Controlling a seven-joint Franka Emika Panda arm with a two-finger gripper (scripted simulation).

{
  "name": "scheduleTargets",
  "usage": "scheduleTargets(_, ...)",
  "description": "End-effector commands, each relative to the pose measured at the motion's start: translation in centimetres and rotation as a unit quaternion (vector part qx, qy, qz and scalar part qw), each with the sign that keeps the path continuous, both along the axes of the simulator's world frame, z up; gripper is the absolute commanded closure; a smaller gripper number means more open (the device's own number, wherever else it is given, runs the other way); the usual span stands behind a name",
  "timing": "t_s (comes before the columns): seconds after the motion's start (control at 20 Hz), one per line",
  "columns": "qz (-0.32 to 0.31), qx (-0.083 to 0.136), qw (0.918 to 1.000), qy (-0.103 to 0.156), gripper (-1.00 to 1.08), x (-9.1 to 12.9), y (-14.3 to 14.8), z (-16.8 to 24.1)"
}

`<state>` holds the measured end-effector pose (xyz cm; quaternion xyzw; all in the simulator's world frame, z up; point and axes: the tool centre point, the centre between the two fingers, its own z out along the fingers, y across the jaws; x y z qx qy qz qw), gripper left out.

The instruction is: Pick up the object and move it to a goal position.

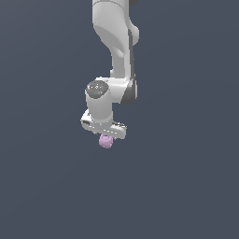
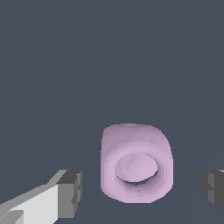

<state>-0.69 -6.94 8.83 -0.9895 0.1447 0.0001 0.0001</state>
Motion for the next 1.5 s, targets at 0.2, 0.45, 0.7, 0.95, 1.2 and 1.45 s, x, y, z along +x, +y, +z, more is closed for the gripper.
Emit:
scheduleTargets(0.2, -0.002, 0.000, 1.0000, 0.000, -0.92, -0.1, -0.1, -2.5)
scheduleTargets(0.45, -0.003, 0.000, 1.0000, 0.000, -0.92, -0.1, -0.1, -4.5)
scheduleTargets(0.7, -0.003, 0.000, 1.0000, 0.000, 1.08, 0.0, -0.1, -4.9)
scheduleTargets(0.95, -0.003, 0.000, 1.0000, 0.000, 1.08, 0.0, -0.1, -4.9)
scheduleTargets(1.2, -0.003, 0.000, 1.0000, 0.000, 1.08, 0.0, -0.1, -4.8)
scheduleTargets(1.45, -0.003, 0.000, 1.0000, 0.000, 1.08, 0.2, 0.3, -4.1)
